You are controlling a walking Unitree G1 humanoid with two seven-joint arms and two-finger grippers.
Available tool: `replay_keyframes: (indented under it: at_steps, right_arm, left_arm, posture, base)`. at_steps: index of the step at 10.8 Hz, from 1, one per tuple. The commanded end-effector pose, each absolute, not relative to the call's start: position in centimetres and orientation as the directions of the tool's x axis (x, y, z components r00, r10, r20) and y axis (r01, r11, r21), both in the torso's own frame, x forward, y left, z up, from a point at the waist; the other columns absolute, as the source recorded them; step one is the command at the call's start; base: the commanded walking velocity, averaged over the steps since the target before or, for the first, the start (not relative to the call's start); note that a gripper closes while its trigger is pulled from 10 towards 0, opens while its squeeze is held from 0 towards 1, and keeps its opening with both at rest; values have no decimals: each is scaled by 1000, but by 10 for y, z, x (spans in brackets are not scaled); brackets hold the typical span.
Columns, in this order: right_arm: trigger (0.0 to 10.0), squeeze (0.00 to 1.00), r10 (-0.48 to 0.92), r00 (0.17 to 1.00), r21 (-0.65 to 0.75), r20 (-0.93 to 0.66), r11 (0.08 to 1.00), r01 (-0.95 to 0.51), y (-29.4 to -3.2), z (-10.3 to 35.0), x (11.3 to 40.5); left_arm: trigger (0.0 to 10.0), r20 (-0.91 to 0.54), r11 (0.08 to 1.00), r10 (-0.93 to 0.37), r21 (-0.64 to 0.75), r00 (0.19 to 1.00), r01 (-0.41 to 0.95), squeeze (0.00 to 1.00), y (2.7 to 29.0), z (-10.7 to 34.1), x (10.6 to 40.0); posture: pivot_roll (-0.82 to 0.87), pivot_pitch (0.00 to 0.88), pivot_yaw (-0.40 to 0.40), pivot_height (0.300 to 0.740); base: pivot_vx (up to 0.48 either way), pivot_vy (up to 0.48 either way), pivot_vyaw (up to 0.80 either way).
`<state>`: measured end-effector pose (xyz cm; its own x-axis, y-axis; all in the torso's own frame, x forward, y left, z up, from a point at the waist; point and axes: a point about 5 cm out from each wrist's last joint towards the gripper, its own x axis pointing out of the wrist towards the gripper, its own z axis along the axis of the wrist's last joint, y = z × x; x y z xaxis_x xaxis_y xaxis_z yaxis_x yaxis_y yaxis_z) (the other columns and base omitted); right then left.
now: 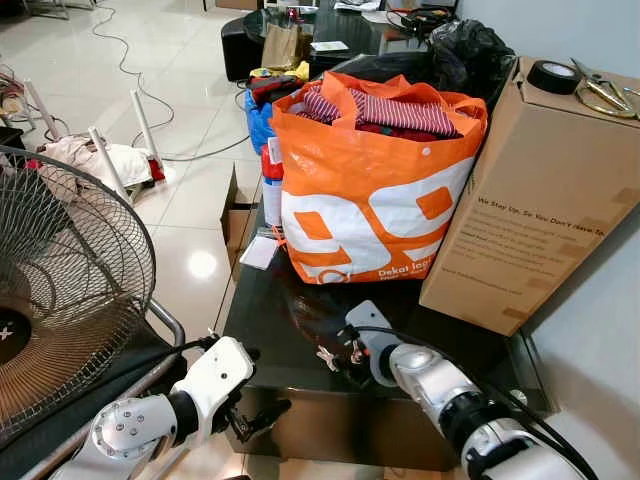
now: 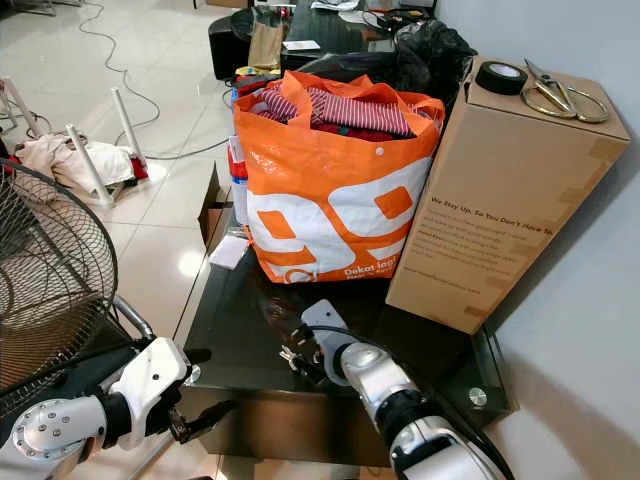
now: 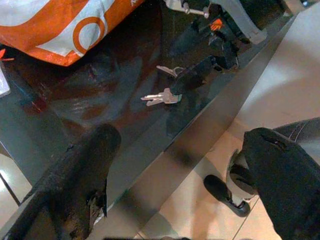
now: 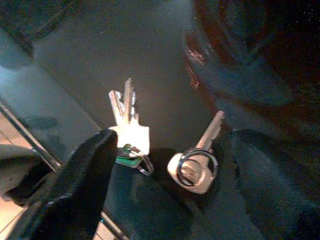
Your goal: Hang keys on a hook
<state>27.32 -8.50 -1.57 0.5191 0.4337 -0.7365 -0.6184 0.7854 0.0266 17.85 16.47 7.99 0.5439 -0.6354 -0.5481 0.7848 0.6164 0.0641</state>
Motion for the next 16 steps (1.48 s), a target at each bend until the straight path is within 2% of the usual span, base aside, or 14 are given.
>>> replay_keyframes:
  at_steps: [1, 6, 8, 16]
  right_arm:
    - [0, 0, 436, 526, 25, -730, 786, -618, -87, -14, 276]
    - [0, 0, 470, 469, 58, -748, 751, -658, -82, -20, 268]
    - [0, 0, 425, 498, 36, -756, 787, -616, -86, -24, 267]
    - [0, 0, 401, 487, 34, -776, 797, -602, -86, -31, 260]
  left_arm:
    - [10000, -540, 623, -632, 73, 556, 779, 0, 166, 84, 179]
    - [10000, -543, 622, -632, 69, 553, 780, 0, 165, 85, 179]
    - [10000, -544, 621, -633, 70, 552, 781, 0, 165, 86, 180]
    - [10000, -546, 614, -640, 59, 540, 787, 0, 163, 85, 179]
  posture:
    - [-4, 0, -48, 740]
    - [-3, 0, -47, 740]
    - [-4, 0, -44, 740]
    - [-4, 0, -43, 740]
  base:
    - [0, 0, 0]
    - [0, 0, 0]
    - [0, 0, 0]
    - [0, 0, 0]
